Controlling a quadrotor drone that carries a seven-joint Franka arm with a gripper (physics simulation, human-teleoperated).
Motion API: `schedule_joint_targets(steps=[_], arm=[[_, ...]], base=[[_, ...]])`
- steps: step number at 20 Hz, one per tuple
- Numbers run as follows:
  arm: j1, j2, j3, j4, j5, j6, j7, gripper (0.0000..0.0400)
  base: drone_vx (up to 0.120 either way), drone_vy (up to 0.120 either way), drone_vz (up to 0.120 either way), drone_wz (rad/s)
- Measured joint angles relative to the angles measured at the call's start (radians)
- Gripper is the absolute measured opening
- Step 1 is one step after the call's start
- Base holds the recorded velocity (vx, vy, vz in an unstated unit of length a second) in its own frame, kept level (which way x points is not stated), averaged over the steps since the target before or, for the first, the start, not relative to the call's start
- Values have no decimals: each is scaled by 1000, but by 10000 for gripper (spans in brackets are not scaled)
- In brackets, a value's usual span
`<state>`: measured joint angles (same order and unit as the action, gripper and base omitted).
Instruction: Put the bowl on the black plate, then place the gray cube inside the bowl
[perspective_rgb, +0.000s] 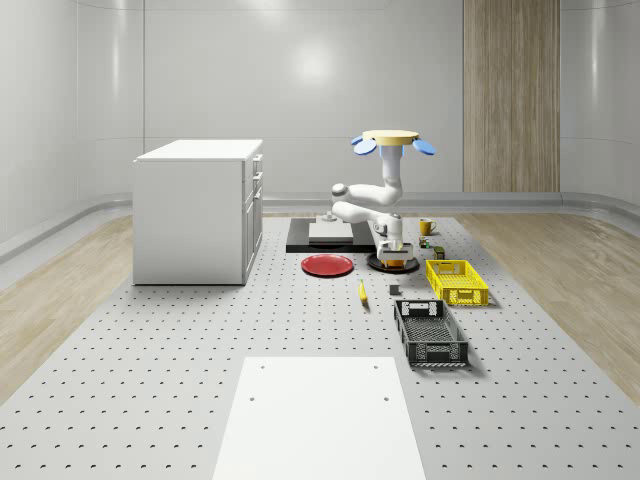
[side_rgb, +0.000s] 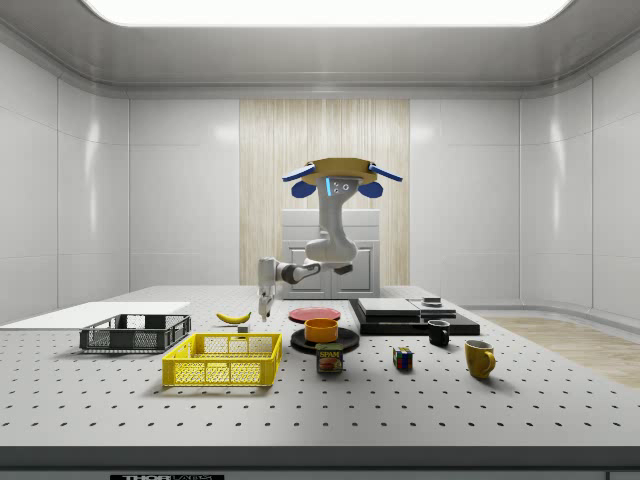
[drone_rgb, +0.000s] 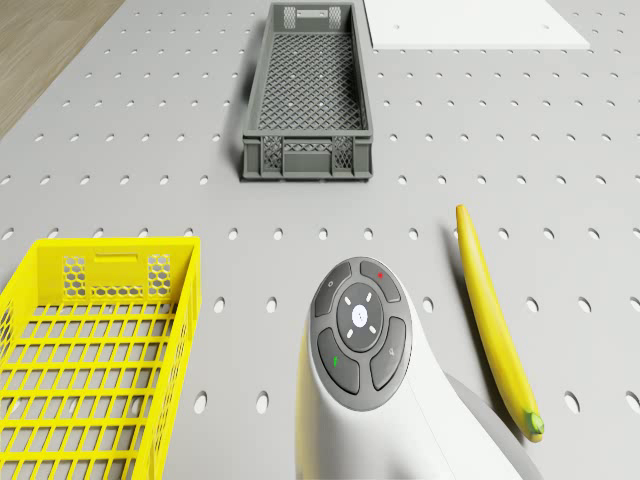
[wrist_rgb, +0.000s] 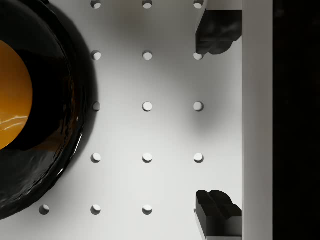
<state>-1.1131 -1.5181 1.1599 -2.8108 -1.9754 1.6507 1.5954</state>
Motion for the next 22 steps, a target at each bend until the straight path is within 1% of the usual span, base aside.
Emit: schedule_joint_targets(steps=[4, 5, 8, 11, 13, 18, 19, 22], arm=[[1, 1, 0, 0, -1, -1, 0, 400], [1, 2, 0, 0, -1, -2, -1, 400], [1, 3, 0, 0, -1, -2, -1, 400], [2, 4, -1, 0, -2, -3, -1, 400], [2, 4, -1, 0, -2, -4, -1, 400], [3, 6, -1, 0, -2, -5, -2, 400], [3, 6, -1, 0, -3, -5, -2, 400], [1, 7, -11, 3, -12, -2, -2, 400]], base=[[120, 0, -110, 0], [120, 0, 0, 0], [120, -93, 0, 0], [120, 0, 0, 0], [120, -80, 0, 0], [120, 0, 0, 0], [80, 0, 0, 0], [0, 0, 0, 0]])
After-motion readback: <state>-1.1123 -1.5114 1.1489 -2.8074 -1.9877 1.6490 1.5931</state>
